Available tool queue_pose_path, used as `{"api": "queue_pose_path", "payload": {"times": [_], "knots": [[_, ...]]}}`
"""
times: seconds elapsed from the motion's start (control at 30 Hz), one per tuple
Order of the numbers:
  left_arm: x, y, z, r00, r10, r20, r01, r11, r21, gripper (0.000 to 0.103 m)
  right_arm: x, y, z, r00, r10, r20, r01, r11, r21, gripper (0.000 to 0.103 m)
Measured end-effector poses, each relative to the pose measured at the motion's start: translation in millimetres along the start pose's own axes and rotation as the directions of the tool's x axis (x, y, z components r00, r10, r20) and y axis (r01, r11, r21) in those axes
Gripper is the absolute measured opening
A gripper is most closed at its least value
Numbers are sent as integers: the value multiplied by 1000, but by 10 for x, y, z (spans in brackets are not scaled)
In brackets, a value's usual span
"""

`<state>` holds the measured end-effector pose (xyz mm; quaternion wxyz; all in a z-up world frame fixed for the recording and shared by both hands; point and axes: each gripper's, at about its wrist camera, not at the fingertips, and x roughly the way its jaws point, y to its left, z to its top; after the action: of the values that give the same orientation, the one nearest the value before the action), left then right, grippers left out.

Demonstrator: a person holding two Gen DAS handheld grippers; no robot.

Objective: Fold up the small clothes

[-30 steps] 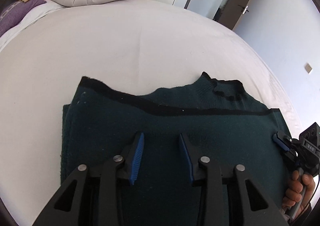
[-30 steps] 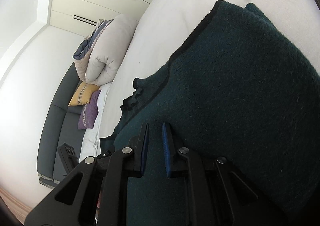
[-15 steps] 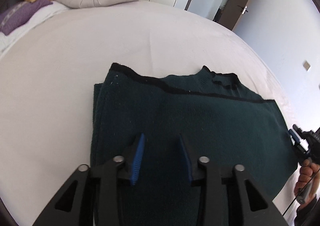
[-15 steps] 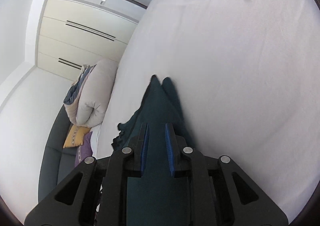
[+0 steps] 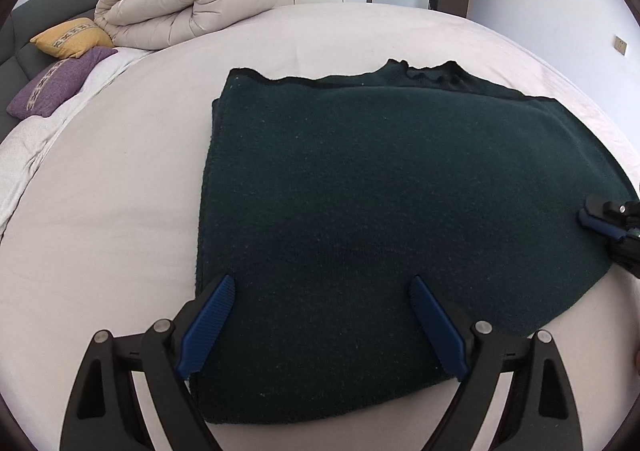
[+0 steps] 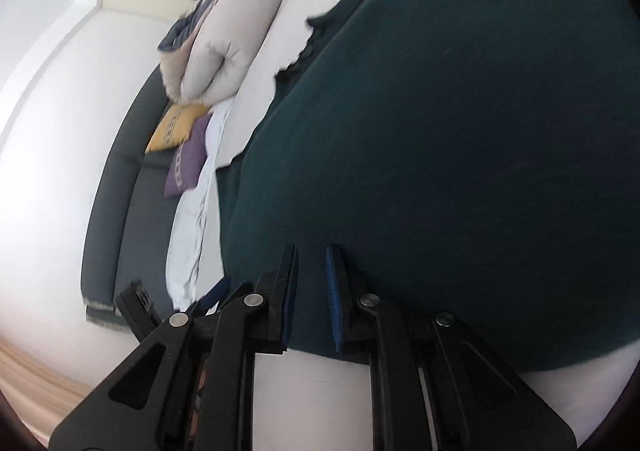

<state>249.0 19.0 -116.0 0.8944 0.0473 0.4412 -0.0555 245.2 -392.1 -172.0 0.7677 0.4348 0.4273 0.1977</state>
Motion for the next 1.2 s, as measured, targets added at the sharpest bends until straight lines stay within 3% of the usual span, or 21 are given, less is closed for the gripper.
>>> {"api": "queue_pose_path", "payload": {"times": [0.1, 0.2, 0.33, 0.53, 0.63, 0.7, 0.73, 0.83, 0.9, 0.97, 1.1, 1.2], "knots": [[7, 7, -9, 1000, -10, 6, 10, 1000, -8, 93, -549, -316, 97, 987, -75, 141, 62, 993, 98, 12], [6, 17, -17, 1000, -21, 10, 22, 1000, -16, 93, -1146, -538, 86, 947, -179, 267, 132, 974, 184, 16], [-4, 6, -11, 1000, -22, 11, 22, 1000, -17, 93, -1527, -511, -32, 910, -218, 353, 155, 968, 199, 17], [-46, 31, 4, 999, -43, 20, 43, 998, -34, 93, -1450, -243, -232, 927, -202, 317, 175, 978, 113, 17], [-222, 177, -13, 995, -87, 58, 93, 989, -111, 93, -1339, -26, -297, 942, -182, 281, 175, 983, 52, 30], [-382, 368, -30, 987, -116, 110, 137, 971, -198, 93, -1258, 159, -349, 949, -166, 269, 171, 985, 6, 62], [-424, 491, -40, 985, -126, 121, 153, 957, -248, 93, -1234, 247, -377, 950, -155, 273, 165, 986, -13, 65], [-383, 879, -68, 972, -209, 106, 234, 885, -402, 91, -1253, 484, -456, 966, -101, 238, 124, 988, -87, 65], [-274, 1082, -90, 949, -300, 96, 308, 819, -485, 84, -1197, 628, -496, 977, -71, 200, 95, 989, -115, 65], [-132, 1196, -101, 930, -362, 58, 333, 768, -547, 70, -1148, 704, -544, 985, -46, 167, 68, 990, -125, 65], [77, 1149, -23, 903, -429, -12, 354, 759, -546, 69, -1032, 778, -553, 993, -4, 120, 19, 992, -123, 65], [205, 1148, 78, 864, -502, -39, 386, 710, -590, 70, -910, 829, -496, 995, 18, 94, -6, 992, -125, 65]]}}
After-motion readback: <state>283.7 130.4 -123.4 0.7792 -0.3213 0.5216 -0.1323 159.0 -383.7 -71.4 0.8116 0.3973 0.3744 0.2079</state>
